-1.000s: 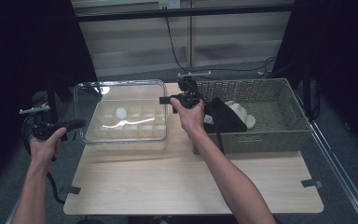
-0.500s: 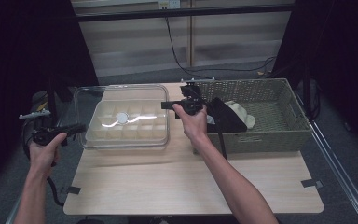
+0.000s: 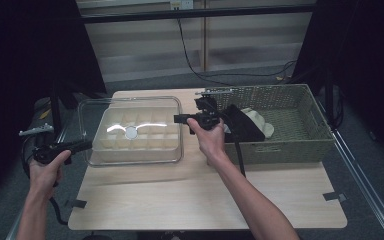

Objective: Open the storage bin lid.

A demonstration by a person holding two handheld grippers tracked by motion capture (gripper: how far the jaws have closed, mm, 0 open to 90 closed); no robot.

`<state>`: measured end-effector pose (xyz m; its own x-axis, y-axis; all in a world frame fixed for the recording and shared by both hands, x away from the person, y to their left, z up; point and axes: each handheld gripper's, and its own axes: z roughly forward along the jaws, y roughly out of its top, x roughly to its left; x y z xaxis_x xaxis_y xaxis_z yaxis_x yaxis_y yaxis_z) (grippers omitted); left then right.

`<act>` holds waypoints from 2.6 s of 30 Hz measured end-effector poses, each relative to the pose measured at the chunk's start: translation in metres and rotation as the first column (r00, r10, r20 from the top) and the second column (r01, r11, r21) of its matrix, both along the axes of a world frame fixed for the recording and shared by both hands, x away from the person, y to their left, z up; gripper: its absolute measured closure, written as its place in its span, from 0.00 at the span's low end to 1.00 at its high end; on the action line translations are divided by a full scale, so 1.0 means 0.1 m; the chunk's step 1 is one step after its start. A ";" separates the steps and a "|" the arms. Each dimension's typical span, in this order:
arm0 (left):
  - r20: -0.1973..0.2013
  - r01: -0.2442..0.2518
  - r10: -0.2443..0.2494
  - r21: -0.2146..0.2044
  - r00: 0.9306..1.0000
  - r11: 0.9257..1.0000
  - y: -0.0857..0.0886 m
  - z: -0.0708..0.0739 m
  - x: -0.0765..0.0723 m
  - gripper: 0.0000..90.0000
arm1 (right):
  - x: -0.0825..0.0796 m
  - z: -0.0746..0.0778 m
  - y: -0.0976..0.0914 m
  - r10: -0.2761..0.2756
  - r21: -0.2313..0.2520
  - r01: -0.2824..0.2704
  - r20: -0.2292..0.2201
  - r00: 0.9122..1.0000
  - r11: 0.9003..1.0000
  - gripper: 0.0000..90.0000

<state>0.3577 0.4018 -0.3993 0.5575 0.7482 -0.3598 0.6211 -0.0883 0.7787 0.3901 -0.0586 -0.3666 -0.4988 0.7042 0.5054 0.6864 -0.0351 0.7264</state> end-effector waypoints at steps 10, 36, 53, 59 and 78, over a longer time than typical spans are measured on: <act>0.009 0.010 -0.010 0.001 1.000 1.000 -0.04 -0.08 -0.15 0.72 | -0.15 -0.01 -0.03 0.004 -0.019 -0.004 0.013 1.000 1.000 0.81; -0.007 0.008 -0.008 -0.006 1.000 1.000 0.02 -0.23 -0.52 0.72 | -0.52 -0.21 -0.01 0.026 -0.012 -0.026 -0.023 0.999 1.000 0.81; -0.026 0.014 -0.014 0.006 1.000 1.000 0.04 -0.32 -0.74 0.73 | -0.76 -0.43 0.00 0.031 -0.016 -0.033 -0.074 0.997 0.999 0.80; -0.035 0.006 -0.006 0.009 0.999 1.000 0.07 -0.36 -0.82 0.73 | -0.84 -0.51 0.01 0.035 -0.017 -0.037 -0.087 0.996 0.999 0.80; -0.095 -0.023 0.021 -0.012 0.995 1.000 0.15 -0.57 -1.03 0.73 | -0.97 -0.70 0.13 0.056 -0.062 -0.064 -0.117 0.992 0.996 0.80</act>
<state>0.2548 0.4168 -0.4567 0.5038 0.7550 -0.4198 0.6939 -0.0642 0.7172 0.2932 -0.0454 -0.4362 -0.4824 0.7083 0.5154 0.7647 0.0534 0.6422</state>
